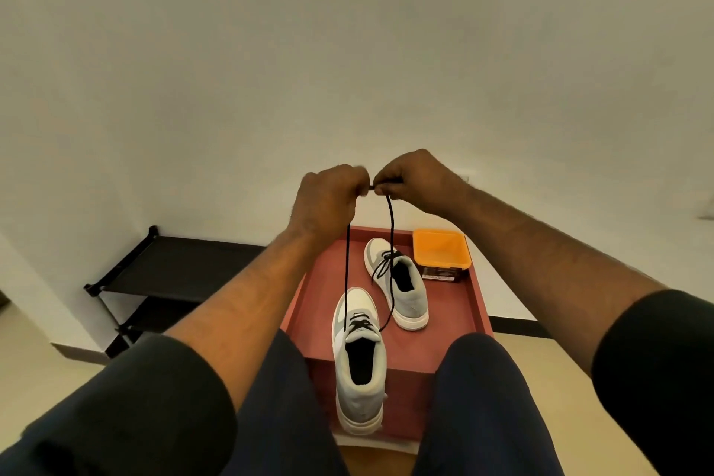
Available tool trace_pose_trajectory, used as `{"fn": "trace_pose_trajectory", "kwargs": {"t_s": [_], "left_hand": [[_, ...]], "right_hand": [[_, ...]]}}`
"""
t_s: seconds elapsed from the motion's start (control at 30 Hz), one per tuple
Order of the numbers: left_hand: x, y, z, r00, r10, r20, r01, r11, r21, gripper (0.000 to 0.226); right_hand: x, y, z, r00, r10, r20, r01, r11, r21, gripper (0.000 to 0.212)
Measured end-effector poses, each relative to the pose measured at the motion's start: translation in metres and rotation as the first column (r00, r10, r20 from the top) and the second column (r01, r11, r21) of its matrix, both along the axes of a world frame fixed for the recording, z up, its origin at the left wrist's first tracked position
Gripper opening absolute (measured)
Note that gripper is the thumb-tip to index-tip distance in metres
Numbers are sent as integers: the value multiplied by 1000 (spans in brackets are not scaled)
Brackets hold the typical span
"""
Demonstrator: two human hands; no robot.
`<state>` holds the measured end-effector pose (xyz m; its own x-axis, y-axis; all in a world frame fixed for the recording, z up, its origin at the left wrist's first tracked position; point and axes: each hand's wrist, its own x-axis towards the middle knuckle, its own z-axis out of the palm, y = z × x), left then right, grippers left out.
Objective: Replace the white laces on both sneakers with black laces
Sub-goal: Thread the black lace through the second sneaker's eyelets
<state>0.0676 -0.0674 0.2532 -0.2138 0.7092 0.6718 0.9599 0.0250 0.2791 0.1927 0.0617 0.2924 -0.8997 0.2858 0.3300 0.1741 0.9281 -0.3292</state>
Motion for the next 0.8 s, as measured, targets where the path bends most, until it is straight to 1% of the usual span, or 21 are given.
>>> {"fn": "trace_pose_trajectory", "kwargs": {"t_s": [0.03,0.07,0.1,0.13,0.17,0.2,0.23,0.27,0.3,0.33,0.37,0.43,0.47,0.5,0.53,0.57,0.63,0.67,0.73,0.8], "left_hand": [[-4,2,-4,981,35,-189,-42,999,-31,26],[-3,2,-6,950,80,-303,-117,988,-104,29],[-3,3,-11,927,130,-351,-204,961,-184,33],[-1,4,-15,931,180,-318,-264,933,-243,37],[0,5,-19,959,218,-183,-264,924,-278,40],[4,4,-20,971,225,78,-195,939,-284,41],[9,3,-17,894,191,405,-92,964,-251,42],[12,3,-13,731,122,671,-5,985,-174,41],[16,1,-9,567,62,821,52,992,-111,39],[17,-1,-6,505,26,863,86,993,-80,37],[20,-4,-4,525,-4,851,103,993,-59,37],[20,-5,-4,673,-46,738,81,997,-12,34],[17,-3,-7,717,-48,696,55,998,12,30],[14,-2,-11,723,-52,689,33,999,40,27],[12,-3,-15,700,-57,712,4,997,76,28],[9,-5,-19,636,-61,770,-53,991,122,29],[-1,-14,-33,433,-88,897,-217,956,198,28],[-8,-18,-42,336,-79,938,-315,930,191,26],[-29,-29,-66,153,-37,988,-511,853,110,22],[-52,-46,-86,-72,-55,996,-617,787,-1,30]], "right_hand": [[-1,-1,1,997,19,80,-20,1000,4,17],[-3,-2,2,991,30,132,-29,1000,-14,16],[-4,-1,3,988,33,152,-25,998,-56,15],[-5,0,3,990,32,138,-13,991,-133,14],[-5,1,3,995,27,100,-3,972,-234,15],[-5,2,3,998,20,53,-1,944,-330,15],[-4,2,2,1000,11,11,-6,916,-402,15],[-4,2,1,1000,3,-17,-10,897,-441,15],[-5,2,-1,999,-4,-32,-11,888,-460,15],[-6,1,-3,999,-10,-40,-10,884,-467,16],[-6,1,-6,999,-18,-48,-7,881,-473,17],[-6,0,-9,997,-30,-75,-12,864,-503,16],[-5,0,-10,995,-32,-91,-20,853,-522,15],[-4,-1,-10,994,-34,-107,-29,843,-538,14],[-2,0,-11,992,-41,-118,-31,834,-550,13],[1,3,-12,990,-61,-125,-19,831,-555,12],[10,13,-19,986,-117,-118,32,829,-559,10],[16,21,-26,983,-149,-107,65,828,-557,8],[29,37,-48,970,-231,-70,158,828,-538,3],[41,52,-74,939,-342,-30,281,816,-506,3]]}}
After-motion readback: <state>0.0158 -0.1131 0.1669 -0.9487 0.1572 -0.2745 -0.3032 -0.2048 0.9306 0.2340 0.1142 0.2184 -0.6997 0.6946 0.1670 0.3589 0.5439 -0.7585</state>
